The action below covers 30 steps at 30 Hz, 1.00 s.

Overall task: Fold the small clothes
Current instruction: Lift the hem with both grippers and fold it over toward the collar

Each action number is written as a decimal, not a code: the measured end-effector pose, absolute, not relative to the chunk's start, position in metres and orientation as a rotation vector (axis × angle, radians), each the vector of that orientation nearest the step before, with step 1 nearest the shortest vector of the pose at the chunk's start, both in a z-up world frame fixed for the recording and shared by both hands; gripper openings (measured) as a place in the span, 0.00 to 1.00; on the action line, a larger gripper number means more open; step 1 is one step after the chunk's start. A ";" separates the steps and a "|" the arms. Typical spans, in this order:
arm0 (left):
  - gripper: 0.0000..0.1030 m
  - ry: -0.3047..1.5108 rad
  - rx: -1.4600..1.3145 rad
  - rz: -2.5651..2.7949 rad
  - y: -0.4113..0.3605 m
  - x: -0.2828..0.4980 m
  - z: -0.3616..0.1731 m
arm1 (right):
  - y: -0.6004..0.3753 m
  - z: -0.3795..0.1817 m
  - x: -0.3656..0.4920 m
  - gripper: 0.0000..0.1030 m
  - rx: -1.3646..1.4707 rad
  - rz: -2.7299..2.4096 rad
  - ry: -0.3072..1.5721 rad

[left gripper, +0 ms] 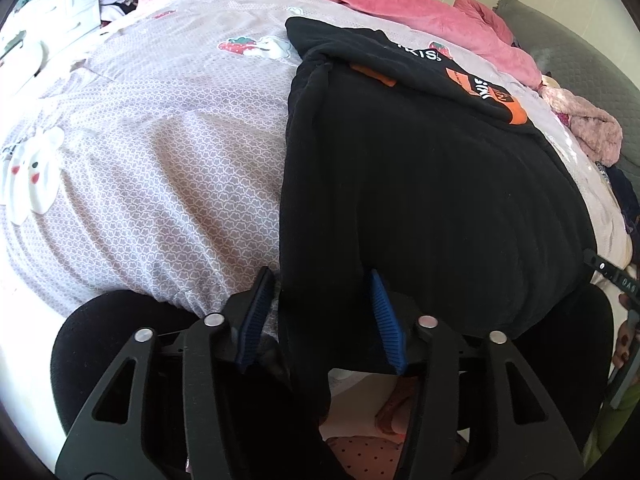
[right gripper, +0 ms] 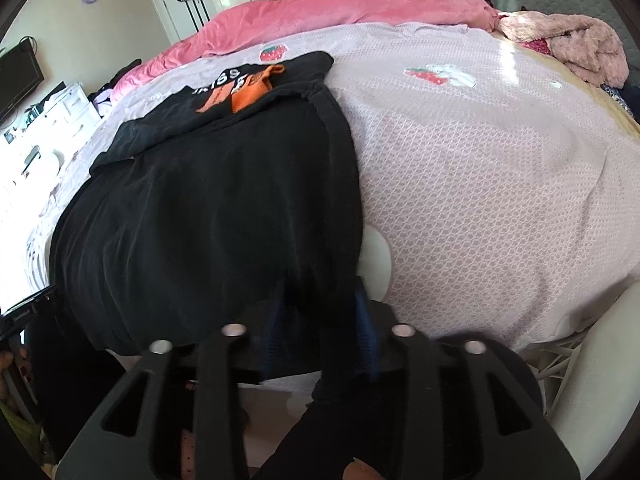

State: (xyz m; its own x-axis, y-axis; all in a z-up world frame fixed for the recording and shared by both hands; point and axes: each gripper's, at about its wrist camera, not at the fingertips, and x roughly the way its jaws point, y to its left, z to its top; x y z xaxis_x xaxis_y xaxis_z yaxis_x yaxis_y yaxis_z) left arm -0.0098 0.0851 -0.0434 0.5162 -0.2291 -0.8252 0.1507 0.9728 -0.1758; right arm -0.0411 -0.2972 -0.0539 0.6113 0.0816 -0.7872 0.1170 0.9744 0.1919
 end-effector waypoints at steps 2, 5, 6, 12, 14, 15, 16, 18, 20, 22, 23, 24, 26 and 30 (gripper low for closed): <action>0.45 1.002 -0.077 -0.229 0.083 -0.008 -0.044 | -0.295 -0.057 -0.037 0.40 0.217 -0.028 0.927; 0.48 0.997 -0.066 -0.225 0.080 -0.007 -0.046 | -0.292 -0.058 -0.034 0.34 0.196 -0.037 0.930; 0.48 0.995 -0.062 -0.221 0.079 -0.006 -0.046 | -0.293 -0.057 -0.035 0.27 0.201 -0.037 0.925; 0.07 0.974 -0.033 -0.223 0.069 -0.005 -0.038 | -0.300 -0.042 -0.042 0.10 0.278 0.000 0.885; 0.06 0.965 -0.020 -0.222 0.067 -0.007 -0.035 | -0.297 -0.034 -0.044 0.10 0.262 0.005 0.865; 0.06 0.961 -0.027 -0.225 0.067 -0.008 -0.034 | -0.295 -0.030 -0.045 0.10 0.259 0.012 0.852; 0.07 0.960 -0.043 -0.232 0.069 -0.010 -0.033 | -0.293 -0.027 -0.046 0.10 0.251 0.017 0.845; 0.09 0.964 -0.068 -0.231 0.072 -0.011 -0.035 | -0.287 -0.026 -0.046 0.10 0.219 0.011 0.842; 0.15 0.994 -0.089 -0.228 0.075 -0.011 -0.039 | -0.284 -0.030 -0.043 0.12 0.206 0.001 0.864; 0.21 1.009 -0.097 -0.227 0.076 -0.013 -0.044 | -0.282 -0.037 -0.040 0.15 0.210 -0.012 0.891; 0.21 1.009 -0.093 -0.227 0.075 -0.013 -0.045 | -0.281 -0.040 -0.039 0.19 0.211 -0.014 0.902; 0.20 1.006 -0.086 -0.226 0.073 -0.012 -0.045 | -0.280 -0.043 -0.038 0.25 0.210 -0.015 0.914; 0.10 0.998 -0.082 -0.230 0.070 -0.011 -0.045 | -0.280 -0.048 -0.035 0.27 0.207 -0.019 0.931; 0.04 0.994 -0.091 -0.246 0.073 -0.011 -0.041 | -0.287 -0.050 -0.033 0.12 0.245 0.002 0.936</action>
State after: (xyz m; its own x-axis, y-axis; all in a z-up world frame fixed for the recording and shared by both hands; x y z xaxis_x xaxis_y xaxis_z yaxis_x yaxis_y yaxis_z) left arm -0.0113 0.0732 -0.0409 0.5206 -0.2466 -0.8174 0.1634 0.9685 -0.1880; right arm -0.0332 -0.2867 -0.0499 0.5949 0.1076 -0.7965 0.1048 0.9722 0.2096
